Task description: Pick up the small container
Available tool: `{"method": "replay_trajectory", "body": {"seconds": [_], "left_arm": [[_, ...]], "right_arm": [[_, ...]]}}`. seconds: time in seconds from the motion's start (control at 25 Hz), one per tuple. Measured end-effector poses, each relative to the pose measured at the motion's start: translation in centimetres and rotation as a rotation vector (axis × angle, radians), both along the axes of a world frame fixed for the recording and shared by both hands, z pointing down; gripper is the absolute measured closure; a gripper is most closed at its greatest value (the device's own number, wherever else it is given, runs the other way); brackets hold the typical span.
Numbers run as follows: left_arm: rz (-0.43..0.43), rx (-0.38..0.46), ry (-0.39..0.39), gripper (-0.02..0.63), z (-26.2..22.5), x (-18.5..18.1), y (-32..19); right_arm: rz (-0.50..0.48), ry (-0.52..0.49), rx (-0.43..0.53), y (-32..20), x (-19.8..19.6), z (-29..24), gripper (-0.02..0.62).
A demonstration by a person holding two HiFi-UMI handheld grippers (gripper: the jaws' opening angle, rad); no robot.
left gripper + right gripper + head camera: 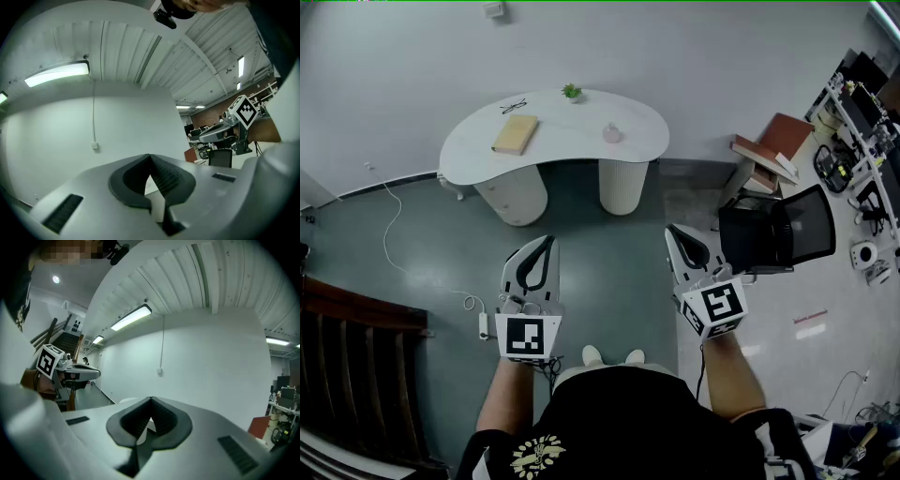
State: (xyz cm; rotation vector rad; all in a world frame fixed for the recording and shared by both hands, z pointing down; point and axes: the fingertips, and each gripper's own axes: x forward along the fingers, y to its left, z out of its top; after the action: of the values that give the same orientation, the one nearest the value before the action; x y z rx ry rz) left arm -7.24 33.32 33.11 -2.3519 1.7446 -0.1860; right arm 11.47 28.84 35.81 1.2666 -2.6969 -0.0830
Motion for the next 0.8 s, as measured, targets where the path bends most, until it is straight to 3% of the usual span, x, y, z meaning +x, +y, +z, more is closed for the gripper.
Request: {"method": "replay_trajectory", "body": {"seconds": [0.24,0.44,0.68,0.76,0.8], "left_arm": [[0.001,-0.024,-0.004,0.601,0.8,-4.4,0.2],[0.026,-0.003,0.000,0.601,0.8,-5.7,0.5],[0.027,-0.014,0.003,0.601,1.2,-6.7,-1.9],[0.023,0.005,0.009,0.601,1.0,-6.5,-3.1],[0.020,0.005,0.007,0.601,1.1,-6.5,-3.7]], "right_arm": [[0.021,-0.015,-0.024,0.4,-3.4,0.4,0.568],[0.078,-0.022,-0.004,0.3,-3.9,0.2,0.565],[0.079,-0.027,-0.013,-1.8,-4.1,0.5,0.561],[0.075,-0.037,-0.017,-3.0,-3.9,0.8,0.527],[0.069,-0.040,-0.021,-3.5,-3.8,1.1,0.480]]}}
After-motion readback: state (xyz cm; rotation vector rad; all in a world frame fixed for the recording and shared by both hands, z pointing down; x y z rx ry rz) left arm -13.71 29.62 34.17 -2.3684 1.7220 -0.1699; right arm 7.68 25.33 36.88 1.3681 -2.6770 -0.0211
